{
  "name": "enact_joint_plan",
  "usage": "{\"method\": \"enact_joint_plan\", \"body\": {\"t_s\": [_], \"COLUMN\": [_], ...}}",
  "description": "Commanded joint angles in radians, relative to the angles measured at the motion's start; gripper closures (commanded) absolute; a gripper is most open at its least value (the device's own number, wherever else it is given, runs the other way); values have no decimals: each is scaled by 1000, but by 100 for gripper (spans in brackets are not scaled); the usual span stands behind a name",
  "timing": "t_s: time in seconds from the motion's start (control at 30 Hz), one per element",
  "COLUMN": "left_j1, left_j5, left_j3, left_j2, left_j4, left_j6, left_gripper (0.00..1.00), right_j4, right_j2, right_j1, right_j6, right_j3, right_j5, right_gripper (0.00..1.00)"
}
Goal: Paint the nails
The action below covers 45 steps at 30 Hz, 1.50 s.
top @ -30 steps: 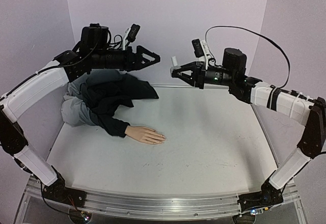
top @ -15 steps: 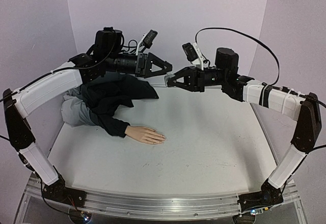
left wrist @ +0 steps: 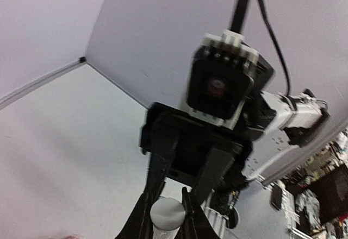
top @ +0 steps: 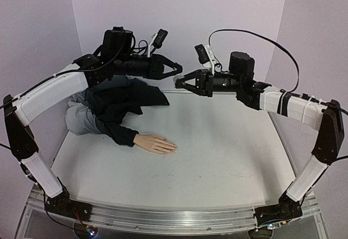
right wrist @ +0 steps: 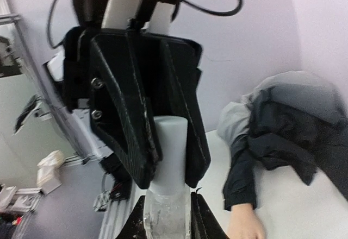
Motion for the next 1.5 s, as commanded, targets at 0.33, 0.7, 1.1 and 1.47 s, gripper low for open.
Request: {"method": "enact_joint_plan", "body": {"t_s": [0.33,0.7,1.1,1.47], "left_j1": [-49,47,70,70], "left_j5": [-129,-2,83,12], "left_j3": [71,76,119,180], "left_j2": [20,-31,-27,-3], "left_j4": [-109,-179,-276,-416], "left_j6": [35,-36,-9,69], "left_gripper": [92,42,28,48], "right_j4": [64,-46,-62,-135], "right_j2": [-137,-101,-31,8], "right_j1": [287,112,69,69], "right_j6": [-274,-210,-126,-151], "right_j3": [-37,-20,30,72], "right_j5": [1227,308,134,131], "right_gripper": [100,100,100,100]}}
